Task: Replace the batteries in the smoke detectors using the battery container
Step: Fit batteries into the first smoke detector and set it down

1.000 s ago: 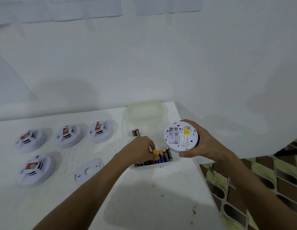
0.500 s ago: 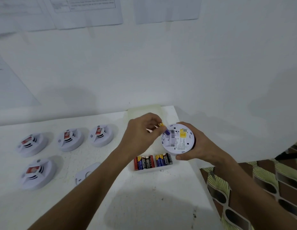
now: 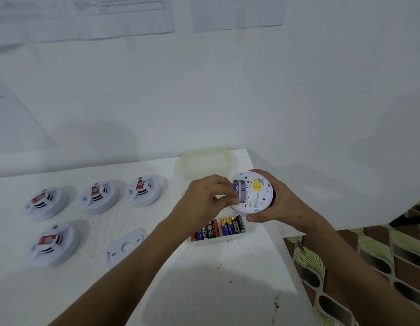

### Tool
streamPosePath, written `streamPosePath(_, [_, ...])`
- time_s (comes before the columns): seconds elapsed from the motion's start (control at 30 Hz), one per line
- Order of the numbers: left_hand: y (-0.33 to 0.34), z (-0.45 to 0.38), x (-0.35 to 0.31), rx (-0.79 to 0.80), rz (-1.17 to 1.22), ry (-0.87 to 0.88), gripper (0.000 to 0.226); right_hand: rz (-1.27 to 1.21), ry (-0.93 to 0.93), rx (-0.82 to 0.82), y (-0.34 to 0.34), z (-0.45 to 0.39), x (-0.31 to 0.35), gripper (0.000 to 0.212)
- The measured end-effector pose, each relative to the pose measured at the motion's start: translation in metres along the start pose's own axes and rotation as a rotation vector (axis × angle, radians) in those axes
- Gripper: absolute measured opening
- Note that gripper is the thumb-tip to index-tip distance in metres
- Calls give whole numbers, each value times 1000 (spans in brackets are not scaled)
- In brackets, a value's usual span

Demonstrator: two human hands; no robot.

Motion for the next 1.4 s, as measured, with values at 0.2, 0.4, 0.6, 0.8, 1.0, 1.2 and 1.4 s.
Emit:
streamPosePath(0.2, [-4,-6,6,73,341,-477,53,-16,4,36,-2,0,2,84])
streamPosePath(0.4, [-4,-9,5,122,462,-556,73,-17,20,49,-2,-2,-1,86])
streamPosePath(0.6, [2,-10,10,55,528,-591,56,-3,9,56,-2,-1,-3,87])
streamPosePath(0.8, [7,-6,9,105,489,-626,33,-9,5,9,-13,7,-6,86])
streamPosePath(1.0, [23,2,36,490,-214,-514,50,0,24,-10,-22,21,-18,87])
streamPosePath(1.2, [42,5,48,626,-445,-460,56,-9,56,-4,-21,27,-28,87])
streamPosePath(1.4, [41,8,46,594,-286,-470,37,10,85,5,-19,29,-31,86])
Point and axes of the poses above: each hand's wrist, its own z-axis away from the middle knuckle, its own y-axis out of the palm, x = y × z, the point moved 2 cm from there along -z, towards the middle knuckle, and after that the axes turned 2 degrees about y, right-handed, at the moved point
